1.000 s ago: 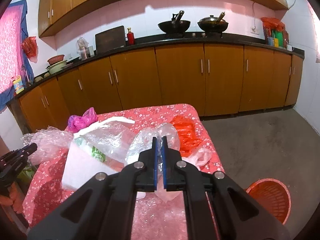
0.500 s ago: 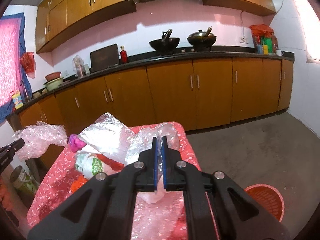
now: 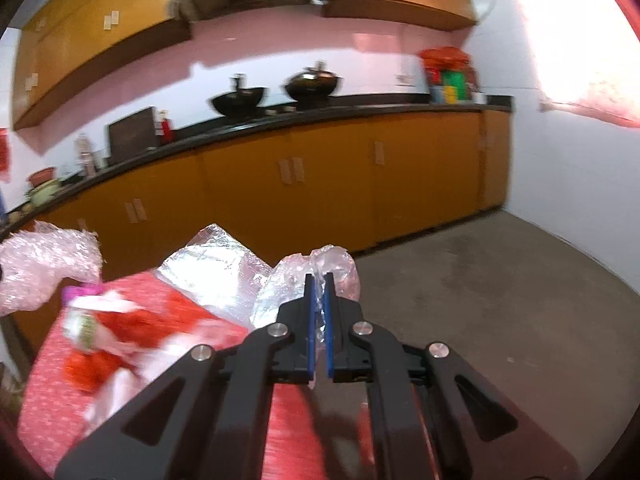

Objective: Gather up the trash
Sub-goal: 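Carry both tools to the orange basket and open them to drop the plastic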

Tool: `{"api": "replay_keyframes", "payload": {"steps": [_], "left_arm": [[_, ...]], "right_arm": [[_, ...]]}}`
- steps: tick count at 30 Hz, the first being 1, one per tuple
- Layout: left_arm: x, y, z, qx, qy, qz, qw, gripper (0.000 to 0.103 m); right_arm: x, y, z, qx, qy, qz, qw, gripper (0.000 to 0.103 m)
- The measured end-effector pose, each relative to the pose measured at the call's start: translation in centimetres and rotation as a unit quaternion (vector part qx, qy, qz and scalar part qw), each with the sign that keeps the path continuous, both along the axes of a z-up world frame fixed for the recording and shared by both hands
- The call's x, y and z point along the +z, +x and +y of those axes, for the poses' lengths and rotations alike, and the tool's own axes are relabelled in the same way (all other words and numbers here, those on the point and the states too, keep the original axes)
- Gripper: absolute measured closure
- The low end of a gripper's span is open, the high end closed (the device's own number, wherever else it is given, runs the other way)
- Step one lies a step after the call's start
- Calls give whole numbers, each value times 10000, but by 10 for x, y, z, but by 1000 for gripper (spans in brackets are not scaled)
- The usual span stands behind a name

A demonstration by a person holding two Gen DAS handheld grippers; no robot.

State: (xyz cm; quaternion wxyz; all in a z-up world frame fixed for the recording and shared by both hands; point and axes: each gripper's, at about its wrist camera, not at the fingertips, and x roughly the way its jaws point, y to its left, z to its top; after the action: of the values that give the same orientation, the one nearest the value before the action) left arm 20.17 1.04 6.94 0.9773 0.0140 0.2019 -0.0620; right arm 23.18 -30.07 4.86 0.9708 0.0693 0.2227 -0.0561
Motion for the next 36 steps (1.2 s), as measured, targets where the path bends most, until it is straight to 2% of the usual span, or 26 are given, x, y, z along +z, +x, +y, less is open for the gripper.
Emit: {"api": "replay_keyframes", "payload": {"steps": [5,8,16,19,25,29,34,36], "left_arm": [[-27,12,-78,-711,-37,274,9971,96],[-56,22,-127,-1073,-35,606,9924,96],[-129,44,-215,-1462,132,1538,9771,96],[-148,52,-237,-1469,159,1897,9707,96],[-164,70,-264,-1500,238,2373,9595,96],[-165,75,-278,-1545,351,2549,9539,96],[-172,84,-286,-1549,352,2691,9499,96],[-173,88,-287,-1593,323,2736,9480,92]], "right_arm": [[-34,-9,-67,-681,-78,362,9970,98],[-58,-13,-103,-1005,-78,638,9929,98],[-121,-14,-160,-1514,-30,1226,9808,98],[-145,-9,-175,-1605,88,1437,9765,98],[-177,4,-187,-1647,237,1719,9710,97],[-190,19,-189,-1629,437,1838,9684,97],[-200,29,-191,-1525,699,1867,9680,90],[-201,32,-192,-1481,775,1861,9682,86]]}}
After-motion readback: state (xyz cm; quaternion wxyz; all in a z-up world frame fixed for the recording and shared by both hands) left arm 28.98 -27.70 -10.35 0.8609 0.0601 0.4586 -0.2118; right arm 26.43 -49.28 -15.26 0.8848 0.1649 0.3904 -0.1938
